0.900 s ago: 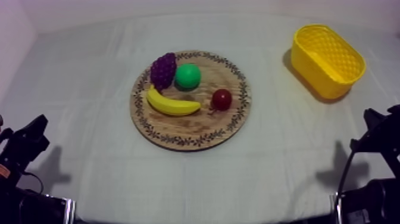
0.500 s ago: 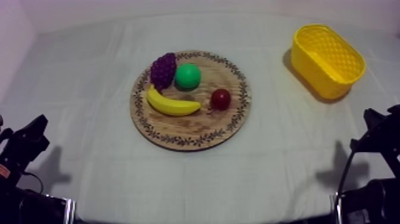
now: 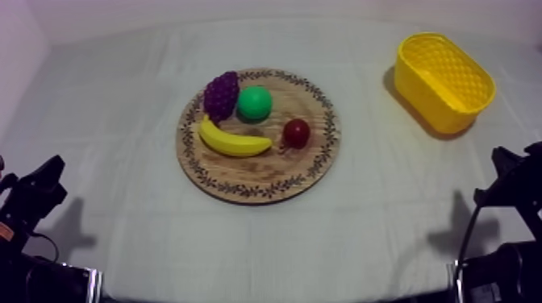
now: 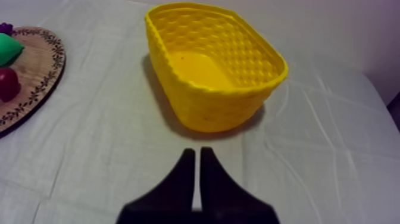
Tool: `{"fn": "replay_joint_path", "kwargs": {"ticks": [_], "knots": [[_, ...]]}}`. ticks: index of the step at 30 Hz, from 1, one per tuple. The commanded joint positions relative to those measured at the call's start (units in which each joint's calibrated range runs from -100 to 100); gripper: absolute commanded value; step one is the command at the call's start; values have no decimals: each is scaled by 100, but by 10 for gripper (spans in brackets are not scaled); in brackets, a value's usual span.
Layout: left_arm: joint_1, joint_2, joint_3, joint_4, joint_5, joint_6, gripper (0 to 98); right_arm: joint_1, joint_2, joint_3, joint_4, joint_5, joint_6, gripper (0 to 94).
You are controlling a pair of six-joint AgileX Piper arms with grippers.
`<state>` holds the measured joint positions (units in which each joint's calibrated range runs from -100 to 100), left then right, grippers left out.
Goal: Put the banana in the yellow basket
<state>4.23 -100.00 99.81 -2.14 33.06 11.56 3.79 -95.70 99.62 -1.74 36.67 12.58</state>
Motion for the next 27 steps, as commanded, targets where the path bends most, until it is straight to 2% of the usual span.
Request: {"fn": "replay_joint_path", "kwargs": {"ticks": [1,8,13,20,27], "knots": [[0,0,-3,-3,1,-1,1,-19,-5,5,0,2,8,5],[0,0,-3,-3,1,2,1,-32,104,-2,-203,-71,2,6],[0,0,-3,-3,1,1,1,50,976,-673,-494,-284,137,6],[0,0,-3,-3,1,2,1,159,2542,-2848,-992,434,382,6],[0,0,-3,-3,1,2,1,411,4148,-5169,-1594,1660,679,7]]}}
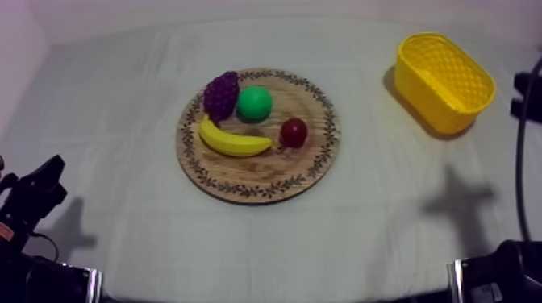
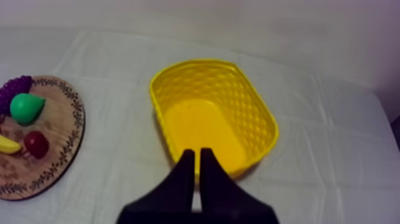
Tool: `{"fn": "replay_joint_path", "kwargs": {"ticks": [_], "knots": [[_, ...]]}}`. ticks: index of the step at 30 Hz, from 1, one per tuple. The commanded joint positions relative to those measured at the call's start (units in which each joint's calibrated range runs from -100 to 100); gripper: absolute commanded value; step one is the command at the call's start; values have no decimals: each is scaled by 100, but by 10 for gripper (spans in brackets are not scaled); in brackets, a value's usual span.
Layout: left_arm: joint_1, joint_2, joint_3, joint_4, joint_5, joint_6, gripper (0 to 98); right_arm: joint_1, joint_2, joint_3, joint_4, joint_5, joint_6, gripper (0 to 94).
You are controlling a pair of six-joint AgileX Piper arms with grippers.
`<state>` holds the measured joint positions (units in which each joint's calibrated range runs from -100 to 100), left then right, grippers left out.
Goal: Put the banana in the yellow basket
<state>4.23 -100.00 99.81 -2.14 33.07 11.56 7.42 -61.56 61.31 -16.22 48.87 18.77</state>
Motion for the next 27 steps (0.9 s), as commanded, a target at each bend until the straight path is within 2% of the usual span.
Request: {"fn": "replay_joint_path", "kwargs": {"ticks": [1,6,14,19,27], "knots": [[0,0,-3,-3,-1,1,1,68,952,-1647,-207,613,77,7],[0,0,-3,-3,-1,1,1,-97,1884,-2923,-286,1009,-65,7],[0,0,-3,-3,-1,2,1,-519,3051,-4386,-142,1211,-247,7],[0,0,-3,-3,-1,2,1,-935,3563,-4977,-5,1366,-261,7],[0,0,-3,-3,-1,-1,1,-1844,4304,-5371,60,1519,-193,7]]}}
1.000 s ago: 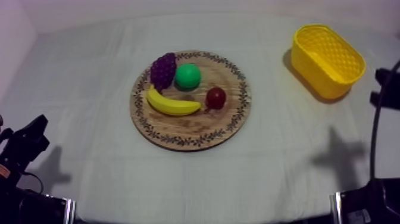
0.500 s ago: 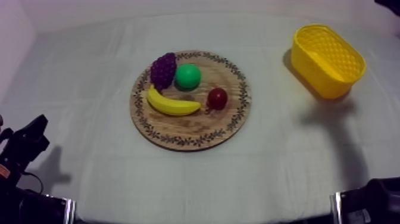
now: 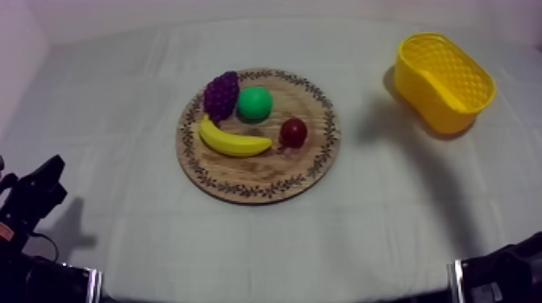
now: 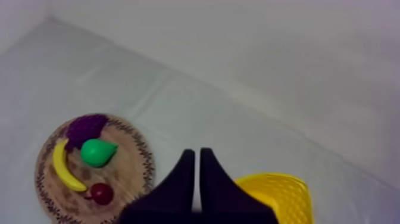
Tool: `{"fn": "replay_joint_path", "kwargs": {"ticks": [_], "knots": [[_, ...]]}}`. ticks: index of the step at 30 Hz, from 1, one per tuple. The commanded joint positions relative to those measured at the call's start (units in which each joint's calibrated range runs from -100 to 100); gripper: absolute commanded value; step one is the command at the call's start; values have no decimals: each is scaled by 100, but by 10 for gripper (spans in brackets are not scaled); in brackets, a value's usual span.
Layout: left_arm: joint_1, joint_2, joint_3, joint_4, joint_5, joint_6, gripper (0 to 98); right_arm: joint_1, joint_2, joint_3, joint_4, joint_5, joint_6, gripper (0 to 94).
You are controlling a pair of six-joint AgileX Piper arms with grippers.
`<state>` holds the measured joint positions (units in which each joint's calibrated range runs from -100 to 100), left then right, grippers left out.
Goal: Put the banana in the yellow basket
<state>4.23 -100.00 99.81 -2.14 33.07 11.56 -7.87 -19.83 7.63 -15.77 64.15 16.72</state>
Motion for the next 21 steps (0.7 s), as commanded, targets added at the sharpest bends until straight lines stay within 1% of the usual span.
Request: {"fn": "replay_joint_path", "kwargs": {"ticks": [1,7,11,16,21], "knots": [[0,0,-3,-3,-1,-1,1,-433,218,-10,26,0,25,7],[0,0,-3,-3,-1,0,1,-983,655,90,-44,63,274,6],[0,0,-3,-3,-1,0,1,-1317,968,202,-31,178,455,12],[0,0,-3,-3,-1,2,1,-1603,1392,376,-99,205,696,23],[0,0,-3,-3,-1,1,1,-1839,1879,256,-102,306,764,24]]}}
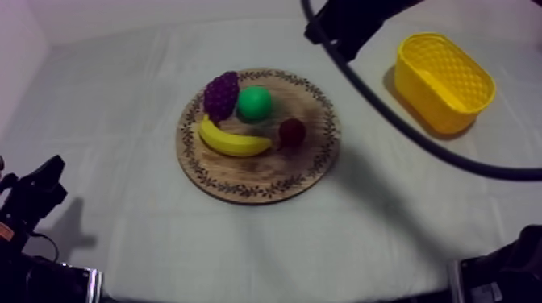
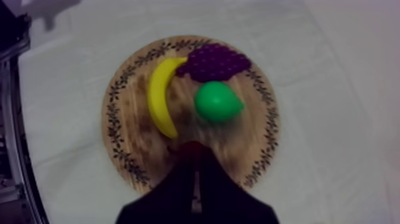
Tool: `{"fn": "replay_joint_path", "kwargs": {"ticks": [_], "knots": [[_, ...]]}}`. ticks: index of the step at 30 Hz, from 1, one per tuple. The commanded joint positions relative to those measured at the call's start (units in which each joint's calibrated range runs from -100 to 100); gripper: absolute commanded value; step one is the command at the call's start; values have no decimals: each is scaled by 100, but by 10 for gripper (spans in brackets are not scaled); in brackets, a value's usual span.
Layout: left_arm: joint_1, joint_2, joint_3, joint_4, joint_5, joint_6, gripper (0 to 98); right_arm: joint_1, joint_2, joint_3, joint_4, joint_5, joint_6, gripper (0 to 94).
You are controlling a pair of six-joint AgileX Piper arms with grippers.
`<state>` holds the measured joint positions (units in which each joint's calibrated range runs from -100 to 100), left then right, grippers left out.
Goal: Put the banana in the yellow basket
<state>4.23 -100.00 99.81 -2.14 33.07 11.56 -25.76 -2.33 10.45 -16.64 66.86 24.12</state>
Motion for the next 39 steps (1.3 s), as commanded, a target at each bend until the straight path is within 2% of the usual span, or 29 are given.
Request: {"fn": "replay_joint_path", "kwargs": {"ticks": [1,5,7,9,12,14,18,23,39], "knots": [[0,0,-3,-3,-1,2,1,-82,219,-60,-25,46,51,24],[0,0,-3,-3,-1,2,1,-150,549,-231,-61,65,146,29],[0,0,-3,-3,-1,0,1,-164,691,-319,-75,81,181,61],[0,0,-3,-3,-1,1,1,-175,810,-383,-75,91,183,151],[0,0,-3,-3,-1,1,1,-188,912,-387,-84,105,223,379],[0,0,-3,-3,-1,3,1,-208,940,-358,-86,109,252,499],[0,0,-3,-3,-1,2,1,-286,946,-283,-81,74,286,637],[0,0,-3,-3,-1,2,1,-441,1041,-169,-84,-82,319,665],[0,0,-3,-3,-1,1,1,-836,2472,-444,-2,-720,260,657]]}}
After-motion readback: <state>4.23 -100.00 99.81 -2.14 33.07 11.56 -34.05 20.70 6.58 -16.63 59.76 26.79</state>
